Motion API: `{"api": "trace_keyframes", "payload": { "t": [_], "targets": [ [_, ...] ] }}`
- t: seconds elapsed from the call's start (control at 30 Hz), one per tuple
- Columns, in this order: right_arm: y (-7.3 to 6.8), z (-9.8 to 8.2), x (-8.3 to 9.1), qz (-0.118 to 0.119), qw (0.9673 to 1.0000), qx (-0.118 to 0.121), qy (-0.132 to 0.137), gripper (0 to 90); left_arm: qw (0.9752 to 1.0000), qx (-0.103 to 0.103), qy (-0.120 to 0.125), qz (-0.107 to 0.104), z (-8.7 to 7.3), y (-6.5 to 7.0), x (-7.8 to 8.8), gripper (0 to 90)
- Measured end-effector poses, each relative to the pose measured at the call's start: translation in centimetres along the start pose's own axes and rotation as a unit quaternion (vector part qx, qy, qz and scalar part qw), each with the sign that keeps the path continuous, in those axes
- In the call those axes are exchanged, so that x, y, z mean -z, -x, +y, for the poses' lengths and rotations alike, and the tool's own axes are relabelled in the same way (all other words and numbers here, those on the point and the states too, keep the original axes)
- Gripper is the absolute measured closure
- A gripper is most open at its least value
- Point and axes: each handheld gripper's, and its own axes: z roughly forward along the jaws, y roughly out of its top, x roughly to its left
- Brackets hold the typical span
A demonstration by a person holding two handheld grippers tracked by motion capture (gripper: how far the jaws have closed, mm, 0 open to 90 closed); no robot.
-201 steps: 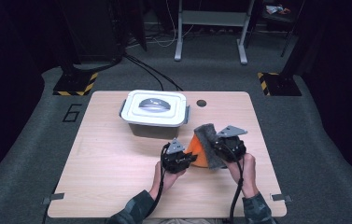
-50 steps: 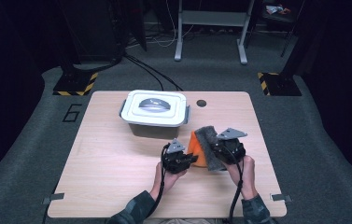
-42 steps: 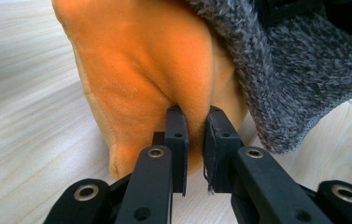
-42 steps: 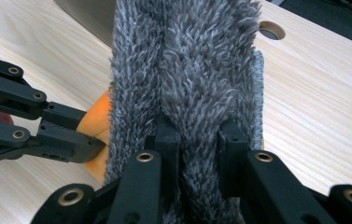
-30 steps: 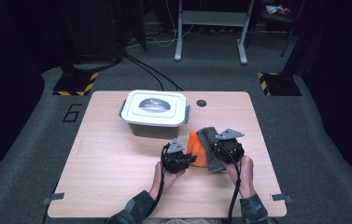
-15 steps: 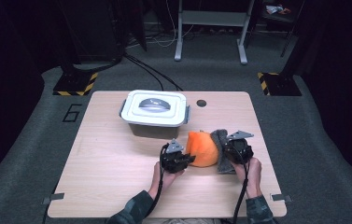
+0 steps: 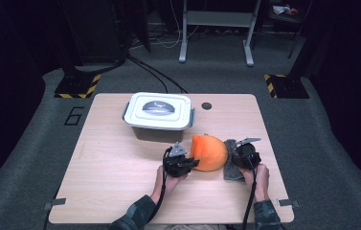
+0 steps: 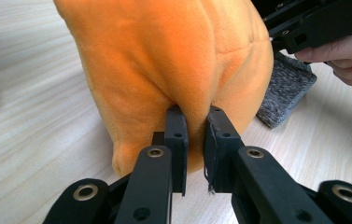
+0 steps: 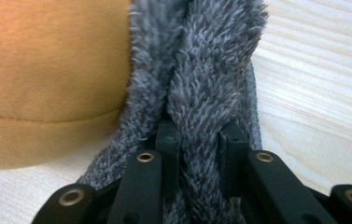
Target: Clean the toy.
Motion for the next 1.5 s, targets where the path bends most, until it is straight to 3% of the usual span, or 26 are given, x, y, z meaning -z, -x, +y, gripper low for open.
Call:
{"api": "trace_keyframes", "payload": {
  "t": [0.23,0.27,0.33,0.37,0.43,0.47,0.53,0.57,0.67,0.7,0.73,0.77,0.93,0.97,1.13,1.17,1.23,1.3,1.43,1.5],
  "targets": [
    [0.2,0.5,3.6,-0.024,0.9987,-0.003,0.045,74.7,1.0000,0.000,0.000,-0.004,0.1,-0.2,0.0,80.7],
    [-0.4,1.0,5.2,-0.025,0.9975,0.004,0.066,74.6,1.0000,0.002,0.001,-0.005,0.1,-0.2,-0.1,80.6],
    [-0.8,1.4,5.9,-0.018,0.9967,0.014,0.078,74.7,1.0000,0.001,-0.001,-0.002,0.2,-0.2,-0.1,80.6],
    [-2.0,2.0,7.0,-0.015,0.9948,0.035,0.094,74.6,1.0000,0.001,-0.001,-0.002,0.2,-0.2,-0.1,80.5],
    [-2.5,2.3,7.2,-0.014,0.9943,0.041,0.098,74.6,1.0000,0.001,-0.001,-0.002,0.2,-0.2,-0.1,80.5],
    [-4.0,3.1,7.7,0.003,0.9921,0.062,0.109,74.6,1.0000,0.002,0.000,-0.003,0.2,-0.1,-0.1,80.5],
    [-5.3,3.7,7.7,0.011,0.9906,0.081,0.109,74.5,1.0000,-0.001,-0.002,-0.004,0.3,-0.1,-0.1,80.5],
    [-5.3,3.7,7.7,0.011,0.9906,0.081,0.109,74.5,1.0000,-0.001,-0.002,-0.004,0.3,-0.1,-0.1,80.5],
    [-7.2,4.4,7.3,0.035,0.9882,0.101,0.110,74.5,1.0000,-0.008,-0.002,-0.003,0.4,-0.1,-0.1,80.5],
    [-7.9,4.7,6.5,0.048,0.9877,0.113,0.096,74.4,0.9999,-0.009,-0.004,-0.002,0.4,-0.1,-0.1,80.5],
    [-7.9,4.7,6.5,0.048,0.9877,0.113,0.096,74.4,0.9999,-0.009,-0.004,-0.002,0.4,-0.1,-0.1,80.5],
    [-8.3,4.7,5.7,0.030,0.9884,0.121,0.087,74.5,0.9999,-0.010,-0.003,-0.002,0.4,-0.1,-0.1,80.5],
    [-7.8,4.4,5.7,0.018,0.9894,0.115,0.087,74.4,1.0000,-0.001,0.000,-0.008,0.3,-0.2,-0.1,80.5],
    [-6.9,3.9,5.7,0.010,0.9915,0.097,0.087,74.4,1.0000,0.001,0.000,-0.006,0.4,-0.2,-0.1,80.4],
    [-4.9,3.1,5.4,0.002,0.9946,0.067,0.079,74.4,1.0000,-0.002,-0.002,-0.008,0.4,-0.2,-0.1,80.4],
    [-3.6,2.5,4.7,-0.001,0.9966,0.045,0.068,74.4,1.0000,-0.003,0.000,-0.006,0.3,-0.2,-0.1,80.5],
    [-3.1,2.3,4.3,-0.001,0.9974,0.036,0.063,74.4,1.0000,-0.005,-0.001,-0.006,0.4,-0.2,-0.1,80.4],
    [-1.5,1.7,2.9,-0.001,0.9991,0.013,0.041,74.4,1.0000,-0.006,0.000,-0.008,0.4,-0.3,-0.1,80.4],
    [-0.5,0.9,1.3,-0.002,0.9998,0.001,0.018,74.4,0.9999,-0.006,-0.001,-0.011,0.4,-0.4,-0.1,80.4],
    [0.2,0.3,0.2,0.017,0.9996,-0.022,0.001,74.4,0.9999,-0.005,-0.001,-0.012,0.4,-0.3,-0.2,80.4]
  ]
}}
